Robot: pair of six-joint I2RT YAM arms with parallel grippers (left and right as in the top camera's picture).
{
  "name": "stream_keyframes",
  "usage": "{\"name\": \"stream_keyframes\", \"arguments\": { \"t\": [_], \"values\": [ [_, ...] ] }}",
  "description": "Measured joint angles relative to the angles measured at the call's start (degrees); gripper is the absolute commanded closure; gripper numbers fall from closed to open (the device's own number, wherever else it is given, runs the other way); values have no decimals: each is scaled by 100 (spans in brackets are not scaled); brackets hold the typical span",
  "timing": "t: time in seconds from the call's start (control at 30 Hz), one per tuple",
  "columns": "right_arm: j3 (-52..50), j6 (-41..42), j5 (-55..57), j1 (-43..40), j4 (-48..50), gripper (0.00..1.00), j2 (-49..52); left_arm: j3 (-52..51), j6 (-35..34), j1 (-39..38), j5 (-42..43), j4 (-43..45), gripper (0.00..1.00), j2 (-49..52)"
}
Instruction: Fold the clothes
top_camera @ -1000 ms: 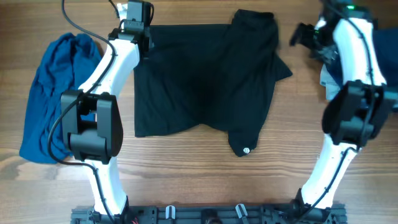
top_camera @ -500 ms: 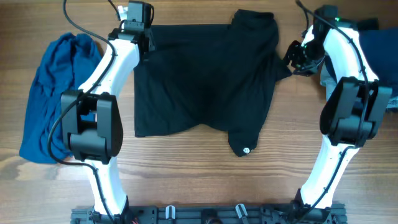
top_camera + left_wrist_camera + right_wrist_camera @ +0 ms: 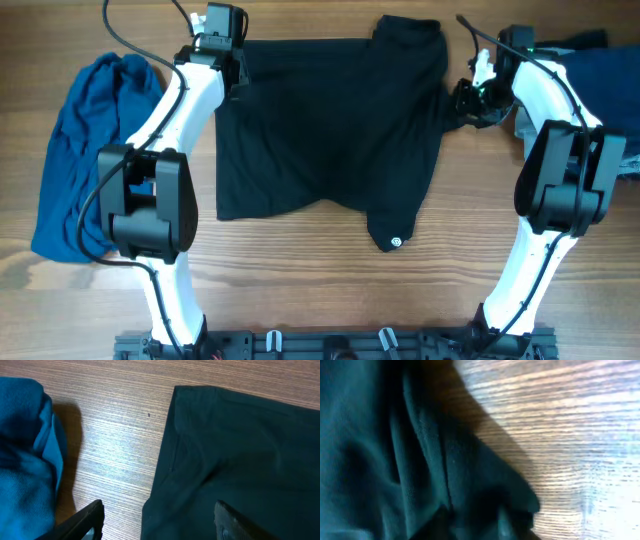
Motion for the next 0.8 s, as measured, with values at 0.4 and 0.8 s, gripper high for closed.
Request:
{"name": "stream_keyframes", "arguments": {
  "t": [0.4, 0.8],
  "values": [
    [627, -59, 575, 0, -1029, 96, -13, 0, 0, 0, 0, -7, 29, 0],
    [1709, -166, 1690, 487, -2229, 96, -584, 0, 0, 0, 2, -17, 29, 0]
  ]
}}
